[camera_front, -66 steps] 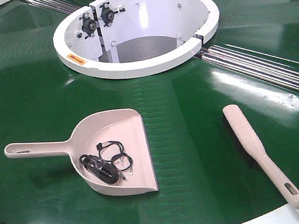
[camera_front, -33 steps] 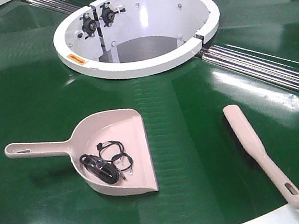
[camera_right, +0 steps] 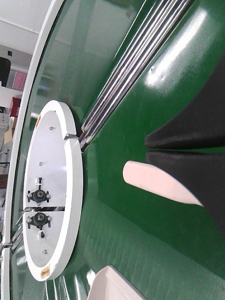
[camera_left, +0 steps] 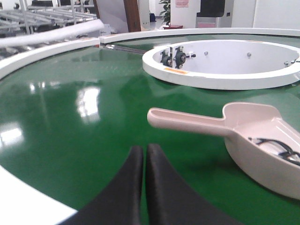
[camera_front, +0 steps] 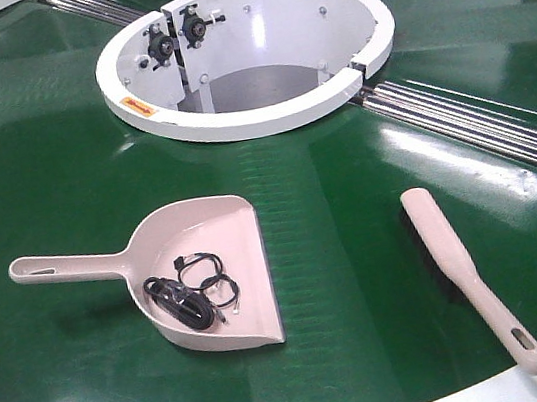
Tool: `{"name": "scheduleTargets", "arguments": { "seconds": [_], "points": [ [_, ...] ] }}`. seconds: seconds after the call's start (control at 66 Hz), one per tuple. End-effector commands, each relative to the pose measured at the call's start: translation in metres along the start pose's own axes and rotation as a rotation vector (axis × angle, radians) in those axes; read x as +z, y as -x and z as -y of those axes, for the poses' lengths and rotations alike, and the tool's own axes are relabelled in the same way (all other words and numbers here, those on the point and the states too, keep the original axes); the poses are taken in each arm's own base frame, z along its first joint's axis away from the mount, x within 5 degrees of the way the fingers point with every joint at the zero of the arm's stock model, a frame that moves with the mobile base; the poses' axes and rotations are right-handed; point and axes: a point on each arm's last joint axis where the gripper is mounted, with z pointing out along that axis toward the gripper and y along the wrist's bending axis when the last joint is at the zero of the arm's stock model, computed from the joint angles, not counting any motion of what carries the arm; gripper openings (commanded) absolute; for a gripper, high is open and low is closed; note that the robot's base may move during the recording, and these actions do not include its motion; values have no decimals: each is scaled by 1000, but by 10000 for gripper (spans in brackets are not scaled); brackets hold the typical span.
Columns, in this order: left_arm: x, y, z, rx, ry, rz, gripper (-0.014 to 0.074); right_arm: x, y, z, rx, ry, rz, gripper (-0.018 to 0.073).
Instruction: Clean and inspect green conveyor with broom and dustpan
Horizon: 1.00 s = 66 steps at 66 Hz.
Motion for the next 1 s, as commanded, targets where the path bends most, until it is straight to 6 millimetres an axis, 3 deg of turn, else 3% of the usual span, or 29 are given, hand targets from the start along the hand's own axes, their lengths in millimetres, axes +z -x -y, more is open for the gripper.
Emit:
{"name": "scheduleTargets", "arguments": {
  "seconds": [0.0, 0.985],
  "points": [
    [0, -2, 0, -40, 4, 35, -7, 0, 15, 3, -10, -25, 94, -1],
    [0, -1, 0, -38, 4, 41, -7, 0, 15, 3, -10, -25, 94, -1]
  ]
}}
